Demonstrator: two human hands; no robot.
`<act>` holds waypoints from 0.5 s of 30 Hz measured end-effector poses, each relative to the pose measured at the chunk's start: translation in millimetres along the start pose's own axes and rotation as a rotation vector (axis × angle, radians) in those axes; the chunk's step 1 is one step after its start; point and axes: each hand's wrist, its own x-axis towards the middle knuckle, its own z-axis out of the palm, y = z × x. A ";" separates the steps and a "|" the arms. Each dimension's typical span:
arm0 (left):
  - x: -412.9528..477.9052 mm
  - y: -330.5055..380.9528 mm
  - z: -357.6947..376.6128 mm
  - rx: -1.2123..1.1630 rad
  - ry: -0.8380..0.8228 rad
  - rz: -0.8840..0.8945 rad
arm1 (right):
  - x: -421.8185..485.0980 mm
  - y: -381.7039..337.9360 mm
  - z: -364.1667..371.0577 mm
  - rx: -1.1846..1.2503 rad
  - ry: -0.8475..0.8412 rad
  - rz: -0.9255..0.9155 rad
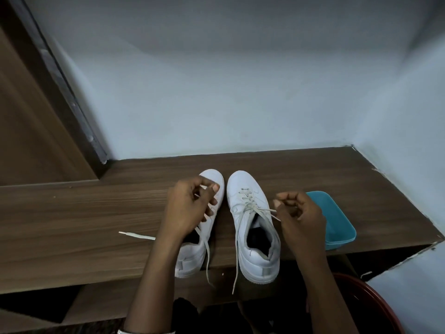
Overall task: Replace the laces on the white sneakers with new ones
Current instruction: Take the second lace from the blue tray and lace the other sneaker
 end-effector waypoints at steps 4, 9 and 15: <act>-39.4 -15.8 -12.8 0.043 0.010 0.007 | -17.7 -16.4 -13.1 -0.057 0.013 -0.072; -86.4 -24.1 -30.5 0.396 0.151 0.216 | -59.5 -23.9 -28.1 -0.152 -0.144 -0.125; -100.2 -35.2 -38.9 1.036 -0.073 0.060 | -89.4 -23.9 -30.1 -0.603 -0.427 -0.299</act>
